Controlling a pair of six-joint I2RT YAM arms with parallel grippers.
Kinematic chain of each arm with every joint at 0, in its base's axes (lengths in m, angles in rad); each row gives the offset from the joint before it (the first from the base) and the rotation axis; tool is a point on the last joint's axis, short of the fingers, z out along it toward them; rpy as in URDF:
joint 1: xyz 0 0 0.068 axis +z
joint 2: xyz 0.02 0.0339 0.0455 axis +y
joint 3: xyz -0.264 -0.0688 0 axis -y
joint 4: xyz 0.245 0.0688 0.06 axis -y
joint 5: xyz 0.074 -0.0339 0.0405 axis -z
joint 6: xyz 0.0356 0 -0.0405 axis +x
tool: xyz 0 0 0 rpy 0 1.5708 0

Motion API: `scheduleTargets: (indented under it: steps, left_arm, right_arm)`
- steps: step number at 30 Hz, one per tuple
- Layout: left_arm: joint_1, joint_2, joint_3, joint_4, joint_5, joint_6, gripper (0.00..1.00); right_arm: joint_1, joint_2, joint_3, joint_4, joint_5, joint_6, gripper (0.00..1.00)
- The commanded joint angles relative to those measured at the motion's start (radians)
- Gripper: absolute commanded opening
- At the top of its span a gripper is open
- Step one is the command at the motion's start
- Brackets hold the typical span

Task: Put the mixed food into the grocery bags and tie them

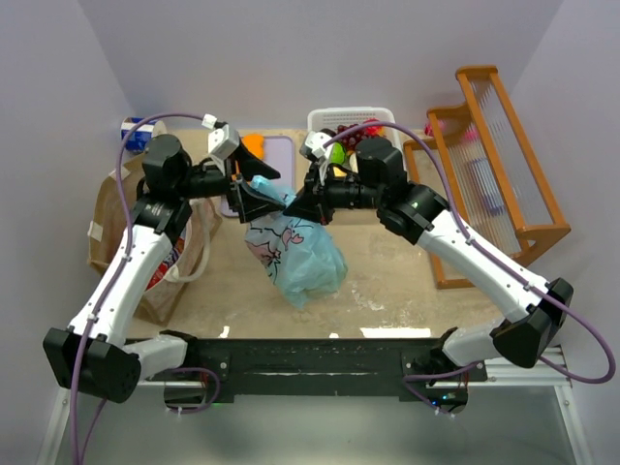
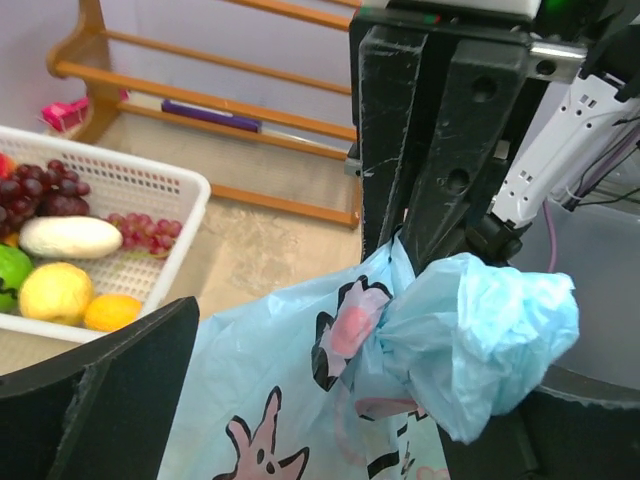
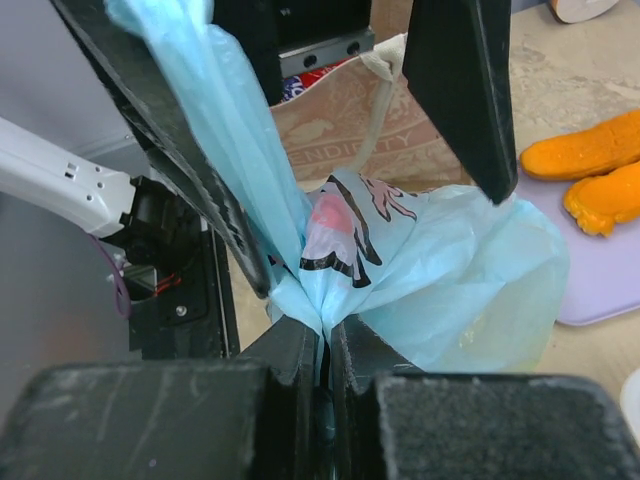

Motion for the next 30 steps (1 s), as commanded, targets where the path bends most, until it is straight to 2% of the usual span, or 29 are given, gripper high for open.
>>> scheduleTargets:
  steps: [1, 2, 4, 5, 7, 8, 9, 10, 13, 14, 15, 18, 19, 21, 22, 24, 26, 27, 29, 30]
  left_arm:
    - [-0.033, 0.033, 0.035, -0.060, 0.014, 0.069, 0.89]
    - [-0.041, 0.044, 0.035, -0.068, 0.022, 0.077, 0.79]
    - [-0.050, 0.054, 0.034, -0.086, 0.052, 0.091, 0.68]
    - [-0.053, 0.059, 0.029, -0.087, 0.063, 0.092, 0.55]
    - [-0.059, 0.062, 0.026, -0.085, 0.087, 0.095, 0.39]
    - [-0.062, 0.064, 0.026, -0.084, 0.094, 0.097, 0.16]
    - [-0.064, 0.062, 0.026, -0.084, 0.095, 0.098, 0.05]
    - [-0.064, 0.058, 0.024, -0.082, 0.086, 0.103, 0.00]
    - [-0.062, 0.038, 0.046, -0.135, -0.025, 0.159, 0.00]
    - [-0.062, 0.024, 0.067, -0.151, -0.081, 0.170, 0.00]
    - [-0.061, 0.019, 0.078, -0.160, -0.195, 0.177, 0.00]
    - [-0.056, -0.004, 0.118, -0.150, -0.395, 0.172, 0.00]
    - [-0.056, -0.018, 0.130, -0.143, -0.437, 0.161, 0.00]
    - [-0.056, -0.038, 0.159, -0.119, -0.570, 0.155, 0.00]
    - [-0.056, -0.062, 0.169, -0.111, -0.622, 0.155, 0.00]
    - [-0.052, -0.085, 0.198, -0.107, -0.788, 0.170, 0.00]
    - [-0.043, -0.113, 0.230, -0.108, -0.889, 0.181, 0.00]
    - [-0.038, -0.122, 0.239, -0.110, -0.985, 0.183, 0.00]
    - [-0.026, -0.146, 0.271, -0.110, -1.081, 0.195, 0.00]
    - [-0.023, -0.154, 0.280, -0.108, -1.186, 0.197, 0.00]
  right_arm:
    - [-0.001, -0.060, 0.015, 0.094, -0.031, 0.008, 0.00]
    - [-0.001, -0.060, 0.012, 0.094, -0.031, 0.005, 0.00]
    - [-0.001, -0.060, 0.012, 0.093, -0.026, 0.004, 0.00]
    - [-0.003, -0.061, 0.011, 0.091, -0.026, 0.003, 0.00]
    - [-0.004, -0.060, 0.009, 0.093, -0.026, 0.000, 0.00]
    - [-0.006, -0.061, 0.008, 0.093, -0.026, -0.001, 0.00]
    - [-0.006, -0.060, 0.005, 0.091, -0.025, 0.000, 0.00]
    - [-0.007, -0.063, 0.003, 0.091, -0.022, -0.001, 0.00]
    - [-0.012, -0.071, -0.006, 0.096, -0.006, 0.000, 0.00]
    - [-0.015, -0.072, -0.012, 0.100, 0.006, -0.001, 0.02]
    - [-0.015, -0.075, -0.015, 0.099, 0.012, 0.000, 0.08]
    - [-0.023, -0.091, -0.025, 0.099, 0.037, -0.001, 0.33]
    - [-0.024, -0.098, -0.026, 0.099, 0.044, -0.001, 0.51]
    - [-0.026, -0.109, -0.035, 0.097, 0.063, -0.007, 0.68]
    - [-0.027, -0.114, -0.040, 0.099, 0.086, -0.009, 0.81]
    - [-0.032, -0.130, -0.057, 0.102, 0.112, -0.013, 0.94]
    - [-0.033, -0.144, -0.075, 0.105, 0.158, -0.015, 0.98]
    - [-0.033, -0.149, -0.080, 0.105, 0.179, -0.013, 0.99]
    - [-0.035, -0.156, -0.094, 0.101, 0.251, -0.013, 0.99]
    - [-0.039, -0.158, -0.098, 0.099, 0.273, -0.013, 0.99]
